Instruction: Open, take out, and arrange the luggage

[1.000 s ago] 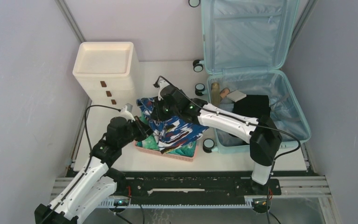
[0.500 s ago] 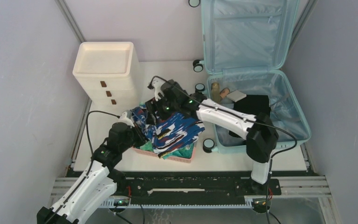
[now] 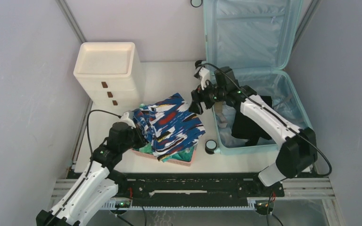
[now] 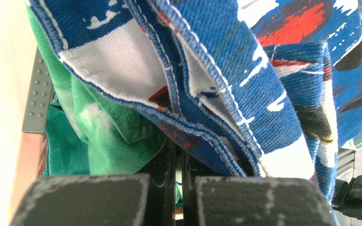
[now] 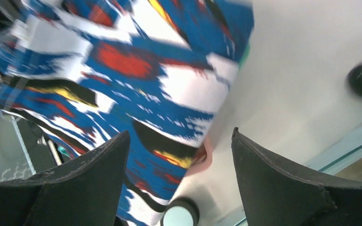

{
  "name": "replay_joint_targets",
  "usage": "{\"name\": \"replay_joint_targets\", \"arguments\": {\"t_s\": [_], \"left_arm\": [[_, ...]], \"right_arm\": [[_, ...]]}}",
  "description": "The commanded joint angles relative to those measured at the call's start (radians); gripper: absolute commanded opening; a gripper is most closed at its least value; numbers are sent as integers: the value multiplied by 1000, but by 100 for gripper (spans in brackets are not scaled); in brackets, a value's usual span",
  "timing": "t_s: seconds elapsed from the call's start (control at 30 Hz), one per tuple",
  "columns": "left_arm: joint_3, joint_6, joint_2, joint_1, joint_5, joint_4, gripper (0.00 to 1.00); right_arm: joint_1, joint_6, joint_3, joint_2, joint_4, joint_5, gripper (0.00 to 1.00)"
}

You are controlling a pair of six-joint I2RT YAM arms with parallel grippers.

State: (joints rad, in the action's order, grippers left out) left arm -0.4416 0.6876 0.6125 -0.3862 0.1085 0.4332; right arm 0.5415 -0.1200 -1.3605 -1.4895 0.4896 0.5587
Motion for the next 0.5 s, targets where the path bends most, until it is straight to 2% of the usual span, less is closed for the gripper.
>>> {"name": "replay_joint_targets", "arguments": {"t_s": [0.0, 0.13, 0.23, 0.37, 0.47], "left_arm": [[-76, -63, 19, 12, -4, 46, 0], [-106, -81, 26, 13, -11, 70, 0], [-122, -90, 25, 13, -19, 82, 0], [-154, -103, 33, 15, -25, 96, 0], [-196, -118, 47, 16, -27, 115, 0]], "right_arm": [[-20, 18, 94, -44, 29, 7, 85], [-25, 86, 131, -74, 14, 89, 82], [-35, 124, 145, -89, 3, 167, 75], [-67, 202, 161, -74, -18, 315, 47], [-94, 252, 160, -57, -2, 415, 20]]}}
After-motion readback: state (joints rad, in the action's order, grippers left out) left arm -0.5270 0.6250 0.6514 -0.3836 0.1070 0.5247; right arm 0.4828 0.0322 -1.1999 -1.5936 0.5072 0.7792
